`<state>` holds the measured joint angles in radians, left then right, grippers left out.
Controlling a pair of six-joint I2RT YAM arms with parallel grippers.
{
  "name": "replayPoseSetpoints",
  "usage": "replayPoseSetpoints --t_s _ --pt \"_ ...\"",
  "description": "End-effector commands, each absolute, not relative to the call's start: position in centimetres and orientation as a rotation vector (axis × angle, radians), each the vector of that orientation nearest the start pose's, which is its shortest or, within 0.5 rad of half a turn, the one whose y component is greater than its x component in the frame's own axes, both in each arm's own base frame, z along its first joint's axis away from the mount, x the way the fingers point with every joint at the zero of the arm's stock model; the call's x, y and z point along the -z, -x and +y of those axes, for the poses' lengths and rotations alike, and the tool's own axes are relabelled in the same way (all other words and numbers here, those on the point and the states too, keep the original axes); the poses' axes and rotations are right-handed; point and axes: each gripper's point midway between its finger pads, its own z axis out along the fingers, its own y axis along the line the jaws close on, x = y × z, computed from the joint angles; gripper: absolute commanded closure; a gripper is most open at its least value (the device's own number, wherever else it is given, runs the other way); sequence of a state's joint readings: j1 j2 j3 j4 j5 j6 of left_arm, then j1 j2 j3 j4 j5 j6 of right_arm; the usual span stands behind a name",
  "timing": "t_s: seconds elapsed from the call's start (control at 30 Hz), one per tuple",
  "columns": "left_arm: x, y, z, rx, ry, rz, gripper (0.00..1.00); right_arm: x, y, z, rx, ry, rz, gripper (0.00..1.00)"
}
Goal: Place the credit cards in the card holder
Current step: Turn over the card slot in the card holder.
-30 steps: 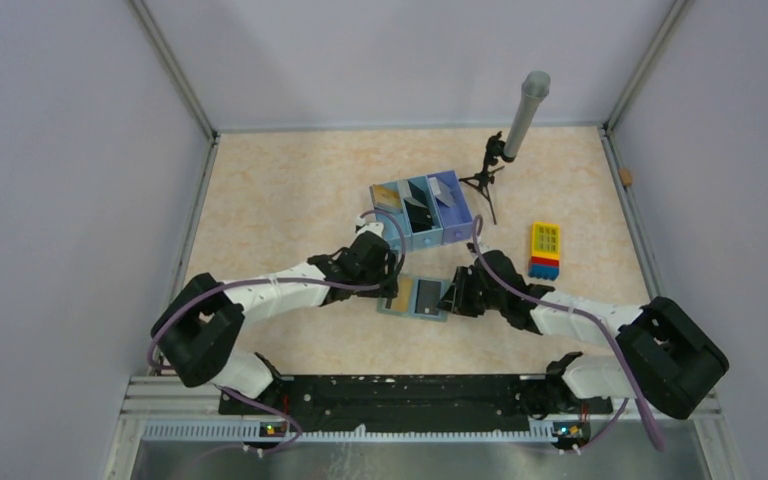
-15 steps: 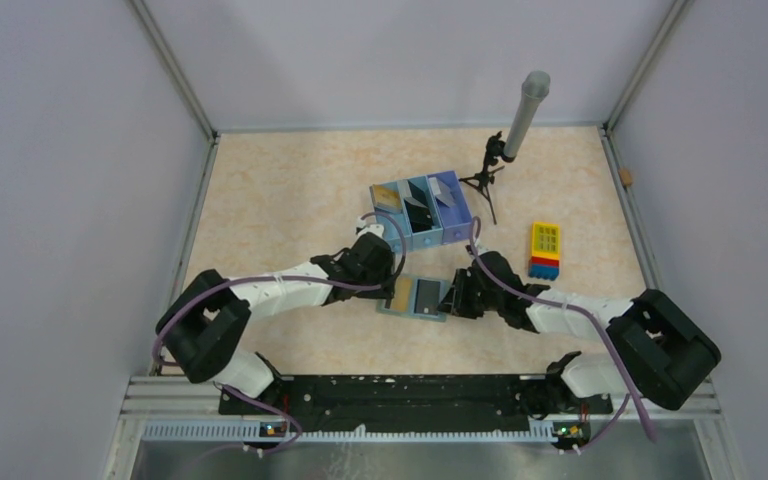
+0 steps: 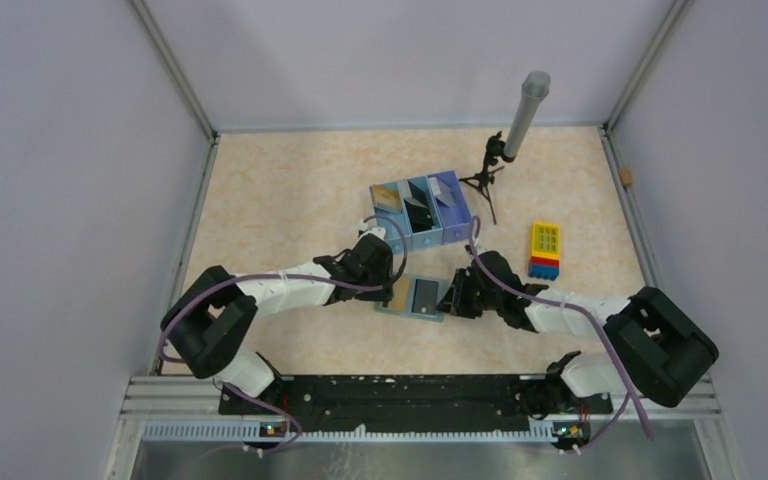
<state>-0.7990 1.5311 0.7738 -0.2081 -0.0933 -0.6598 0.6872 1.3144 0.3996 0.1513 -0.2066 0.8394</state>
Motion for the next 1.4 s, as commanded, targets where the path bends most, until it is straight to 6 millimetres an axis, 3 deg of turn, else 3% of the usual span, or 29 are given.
replayPoseSetpoints --t_s 0.0,0.43,0.73,1.37 --pt "-3.1 -23.9 -25.9 0.494 -0.124 2.562 0.56 -3.9 -20.3 25.9 -1.0 -0.063 2.48 0.88" --pt "-2.4 -23.4 -25.9 0.504 -0.104 2.586 0.65 -5.2 -20.2 26.2 -1.039 -0.068 2.452 0.89" --pt "-2.4 -23.1 -26.3 0.542 -0.094 2.59 0.66 -5.8 -20.3 26.5 -1.058 -0.065 2.436 0.89" --pt "-2.6 -22.9 -26.4 0.568 -0.078 2.589 0.68 -8.0 -21.2 27.1 -1.043 -0.042 2.388 0.78"
